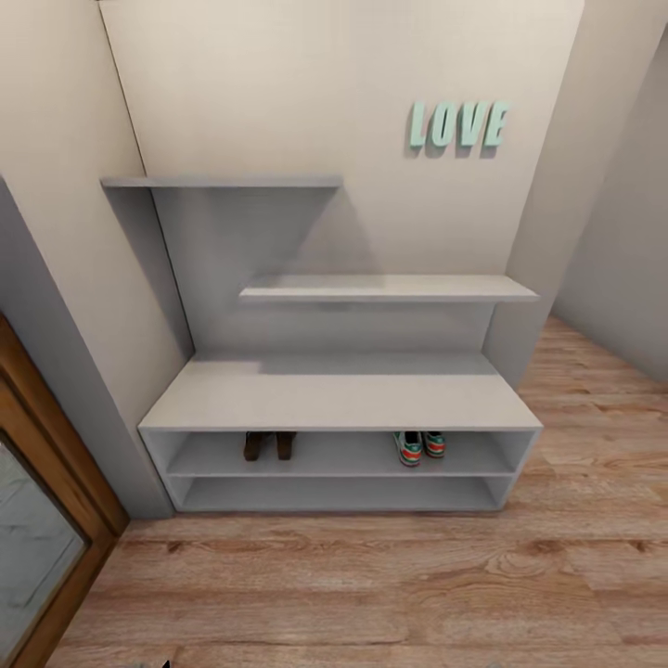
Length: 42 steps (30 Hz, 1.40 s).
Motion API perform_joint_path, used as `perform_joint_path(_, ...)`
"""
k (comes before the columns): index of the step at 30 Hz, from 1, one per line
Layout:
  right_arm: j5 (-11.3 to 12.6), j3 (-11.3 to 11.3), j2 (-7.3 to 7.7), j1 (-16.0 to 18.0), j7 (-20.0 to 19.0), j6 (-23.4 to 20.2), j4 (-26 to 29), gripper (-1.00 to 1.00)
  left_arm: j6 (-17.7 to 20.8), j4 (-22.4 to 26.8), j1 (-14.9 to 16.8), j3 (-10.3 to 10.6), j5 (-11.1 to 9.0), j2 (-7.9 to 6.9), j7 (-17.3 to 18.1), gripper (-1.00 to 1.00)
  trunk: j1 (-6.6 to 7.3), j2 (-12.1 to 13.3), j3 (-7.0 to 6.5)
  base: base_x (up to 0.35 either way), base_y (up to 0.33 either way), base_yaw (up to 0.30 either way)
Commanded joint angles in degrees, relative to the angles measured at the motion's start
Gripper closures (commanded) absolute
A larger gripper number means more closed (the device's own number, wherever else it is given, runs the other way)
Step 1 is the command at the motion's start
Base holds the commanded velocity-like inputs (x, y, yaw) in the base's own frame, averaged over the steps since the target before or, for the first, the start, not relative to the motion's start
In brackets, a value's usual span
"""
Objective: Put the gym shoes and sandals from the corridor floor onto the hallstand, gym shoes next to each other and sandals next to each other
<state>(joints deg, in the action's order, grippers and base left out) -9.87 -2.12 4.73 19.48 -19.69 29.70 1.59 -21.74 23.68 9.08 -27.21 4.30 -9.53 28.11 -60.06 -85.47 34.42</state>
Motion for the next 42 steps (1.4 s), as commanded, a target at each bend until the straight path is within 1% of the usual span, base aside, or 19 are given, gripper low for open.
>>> perform_joint_path(1, -0.4, -0.3, 0.02, 0.0, -0.1, 0.2, 0.0, -1.0, -0.2, 0.0, 0.1, -0.5, 0.4, 0.04, 0.4, -1.0, 0.23, 0.4, -0.13, 0.0, 0.0, 0.0)
perform_joint_path(16, -0.4, -0.3, 0.01, 0.0, -0.1, 0.2, -0.1, -1.0, -0.2, 0.0, 0.1, -0.7, -0.1, -0.08, 0.4, -1.0, 3.52, 6.4, -2.83, 0.0, 0.0, 0.0)
perform_joint_path(21, -0.4, -0.3, 0.01, 0.0, -0.1, 0.2, 0.0, -1.0, -0.2, 0.3, 0.1, -0.7, -0.3, -0.18, 0.9, -1.0, 3.52, 6.4, -2.83, 0.0, 0.0, 0.0)
perform_joint_path(23, -0.4, -0.3, 0.01, 0.0, -0.1, 0.2, -0.1, -1.0, -0.2, 0.1, 0.1, -0.6, -0.3, 0.05, 1.0, -1.0, 3.52, 6.4, -2.83, 0.0, 0.0, 0.0)
perform_joint_path(31, -0.4, -0.3, 0.01, 0.0, -0.1, 0.2, -0.1, -1.0, -0.2, 0.0, 0.1, -0.5, -0.3, 0.19, 1.2, -1.0, 3.52, 6.4, -2.83, 0.0, 0.0, 0.0)
perform_joint_path(42, -0.4, -0.3, 0.01, 0.0, -0.1, 0.2, -0.1, -1.0, -0.2, 0.0, 0.1, -0.4, -0.3, 0.6, 2.8, -1.0, 3.52, 6.4, -2.83, 0.0, 0.0, 0.0)
